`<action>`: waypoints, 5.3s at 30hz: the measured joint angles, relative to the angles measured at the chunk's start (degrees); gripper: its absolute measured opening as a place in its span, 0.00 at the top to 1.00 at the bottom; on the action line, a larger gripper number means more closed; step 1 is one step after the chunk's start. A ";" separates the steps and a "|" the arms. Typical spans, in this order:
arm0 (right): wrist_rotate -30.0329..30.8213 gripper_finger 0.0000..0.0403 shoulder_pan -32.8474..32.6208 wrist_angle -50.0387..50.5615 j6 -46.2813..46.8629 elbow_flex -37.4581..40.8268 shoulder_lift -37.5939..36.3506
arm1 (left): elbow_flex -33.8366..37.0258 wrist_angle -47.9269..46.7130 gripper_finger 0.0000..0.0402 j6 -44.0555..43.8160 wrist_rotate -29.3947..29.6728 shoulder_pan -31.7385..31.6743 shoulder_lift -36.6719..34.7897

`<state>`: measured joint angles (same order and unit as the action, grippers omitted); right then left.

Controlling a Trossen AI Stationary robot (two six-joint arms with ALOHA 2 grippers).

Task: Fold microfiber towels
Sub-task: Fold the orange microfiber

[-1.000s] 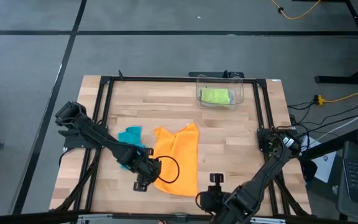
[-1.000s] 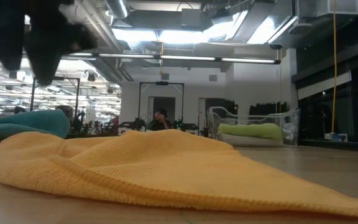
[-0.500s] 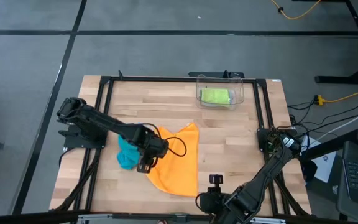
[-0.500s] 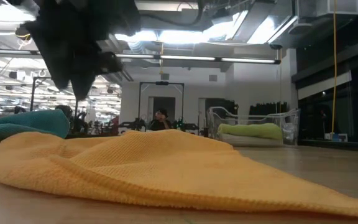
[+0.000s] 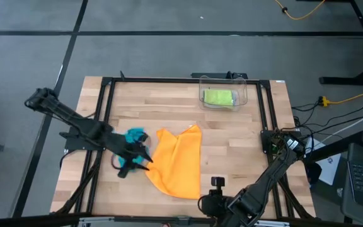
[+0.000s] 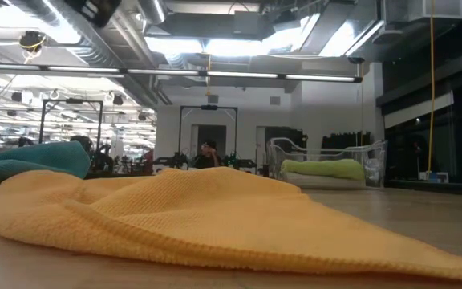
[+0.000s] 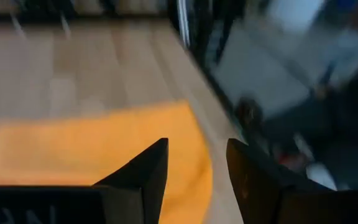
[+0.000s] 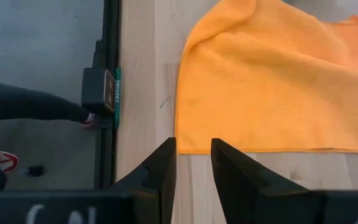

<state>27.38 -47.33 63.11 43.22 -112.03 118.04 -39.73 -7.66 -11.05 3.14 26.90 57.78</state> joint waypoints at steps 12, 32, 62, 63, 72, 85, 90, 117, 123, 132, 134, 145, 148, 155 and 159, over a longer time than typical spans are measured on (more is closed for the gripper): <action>0.02 0.74 -0.13 -0.36 -0.07 0.00 0.00 | 19.67 15.28 0.61 -28.52 11.73 -0.32 -1.71; 3.61 0.74 -0.11 -0.39 -0.31 0.00 0.00 | 19.63 31.52 0.61 -33.89 9.18 8.74 20.23; 3.67 0.74 -0.11 -0.55 -0.26 0.00 0.00 | 17.97 28.09 0.61 -38.01 9.00 6.14 23.80; 3.87 0.74 -0.11 -0.55 -0.39 0.00 0.00 | 17.97 28.86 0.61 -38.01 8.51 6.15 23.80; 4.07 0.74 -0.11 -0.52 -0.83 0.00 0.00 | 17.97 30.83 0.61 -38.08 -3.88 6.90 23.78; 4.07 0.74 -0.11 -0.52 -0.26 0.00 0.00 | 17.97 29.88 0.61 -34.95 11.74 7.85 23.75; 4.07 0.74 -0.11 -0.52 -0.31 0.00 0.00 | 17.97 25.61 0.61 -38.47 10.24 7.23 23.75; 4.07 0.74 -0.13 -0.50 -1.56 0.00 0.00 | 8.10 12.40 0.62 -32.12 7.30 4.96 26.23; 4.04 0.74 -0.20 -0.52 -1.55 0.00 0.00 | 4.93 10.66 0.62 -30.36 4.94 4.97 29.40; 4.02 0.74 -0.50 -0.52 -1.36 0.00 0.00 | 4.68 11.35 0.62 -29.10 1.09 4.97 29.17; 4.02 0.74 -0.69 -0.52 -1.36 0.00 0.00 | 4.68 13.13 0.62 -26.60 -3.68 5.13 29.17; 4.03 0.74 -0.92 -0.52 -1.34 0.00 0.00 | 4.68 10.91 0.62 -25.97 -8.22 8.10 29.17; 4.02 0.74 -0.94 -0.52 -1.26 0.00 0.00 | 4.68 5.35 0.62 -25.90 -8.65 9.06 29.17; 4.03 0.74 -0.92 -0.52 -1.29 0.00 0.00 | 4.68 2.04 0.62 -29.87 -8.70 11.01 29.11; 4.04 0.74 -0.92 -0.52 -1.51 0.00 0.00 | 2.93 4.58 0.62 -31.42 -8.47 11.85 29.08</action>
<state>31.42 -48.25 62.59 41.71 -112.03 118.04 -36.80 -3.08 -42.46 -5.33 38.75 86.86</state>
